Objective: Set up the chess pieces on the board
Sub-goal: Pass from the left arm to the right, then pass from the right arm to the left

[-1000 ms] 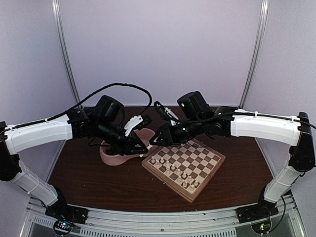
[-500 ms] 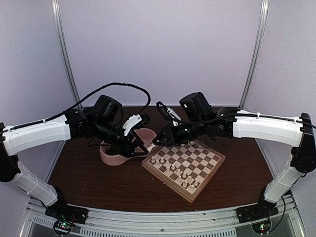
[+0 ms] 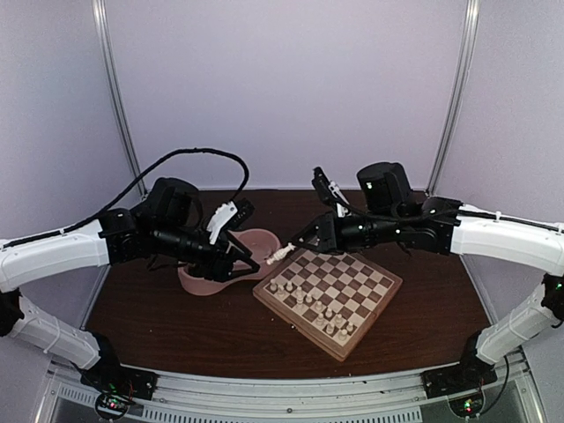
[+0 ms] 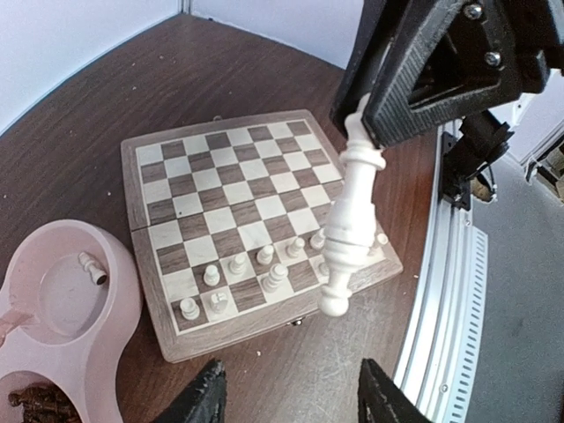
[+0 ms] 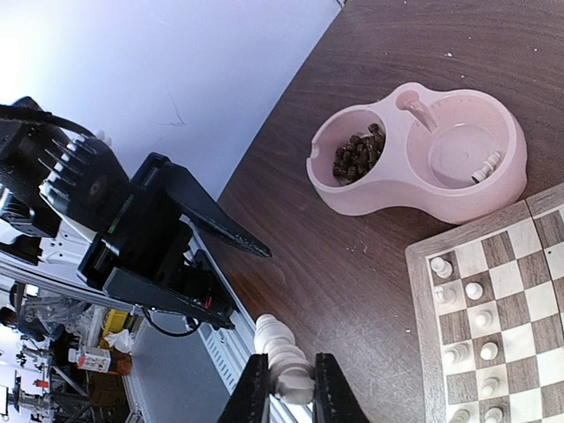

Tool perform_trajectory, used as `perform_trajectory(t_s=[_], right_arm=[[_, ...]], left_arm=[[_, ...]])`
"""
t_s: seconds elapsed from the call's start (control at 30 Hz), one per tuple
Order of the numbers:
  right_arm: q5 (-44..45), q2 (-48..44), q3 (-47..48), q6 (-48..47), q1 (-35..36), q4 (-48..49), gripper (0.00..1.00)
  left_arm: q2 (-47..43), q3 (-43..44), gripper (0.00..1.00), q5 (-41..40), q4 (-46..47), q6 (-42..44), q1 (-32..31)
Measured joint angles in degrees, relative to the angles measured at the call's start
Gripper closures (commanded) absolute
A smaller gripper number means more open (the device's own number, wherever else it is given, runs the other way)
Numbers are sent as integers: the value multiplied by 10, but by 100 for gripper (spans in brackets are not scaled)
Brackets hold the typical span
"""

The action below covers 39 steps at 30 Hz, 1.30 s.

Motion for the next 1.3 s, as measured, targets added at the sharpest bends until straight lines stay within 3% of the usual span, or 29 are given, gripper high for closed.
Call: perform_trajectory(t_s=[0.3,0.7,0.97,1.3], right_arm=[[-19,-48,-69,89,0,128,96],[-16,-61,-114,171,7,292,96],[-10,-61,-121,207,10,363,96],[-5,-54,-121,213,11,382,97]], left_arm=[[-46,-38,48,45,132,-21,0],[-97,-86,48,36,311,-18,-1],[-89,-86,52,34,323,-18,-1],[-87,-86,57,33,323,-18,-1]])
